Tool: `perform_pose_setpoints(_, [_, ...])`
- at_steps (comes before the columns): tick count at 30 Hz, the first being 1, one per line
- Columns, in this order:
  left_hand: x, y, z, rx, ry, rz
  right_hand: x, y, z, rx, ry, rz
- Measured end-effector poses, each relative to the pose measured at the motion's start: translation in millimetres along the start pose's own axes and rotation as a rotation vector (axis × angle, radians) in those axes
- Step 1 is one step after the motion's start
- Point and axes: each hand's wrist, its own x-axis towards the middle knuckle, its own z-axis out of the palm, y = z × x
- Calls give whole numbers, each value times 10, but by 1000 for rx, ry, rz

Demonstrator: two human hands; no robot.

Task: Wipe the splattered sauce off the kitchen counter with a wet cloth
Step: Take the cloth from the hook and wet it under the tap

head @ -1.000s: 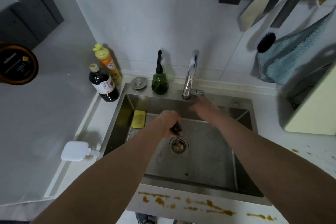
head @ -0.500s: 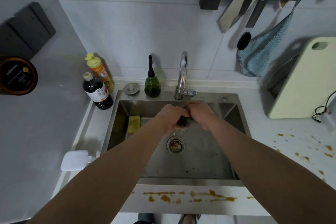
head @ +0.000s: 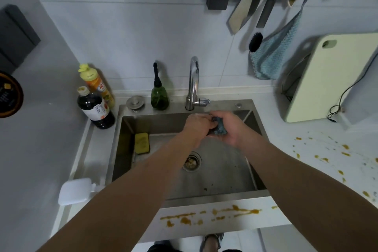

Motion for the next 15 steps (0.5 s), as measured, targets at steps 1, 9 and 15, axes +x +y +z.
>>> perform_pose_setpoints(1, [-8,-3,33,50,54,16,-17,6,-25,11,20,-13])
perform_pose_setpoints(9, [-44,-88,535,55,-26,-153,-6,-69,-374,12,314,-49])
perform_pose_setpoints(15, [-101,47,836,311,-169,30,17,-40,-752,-272,464,-83])
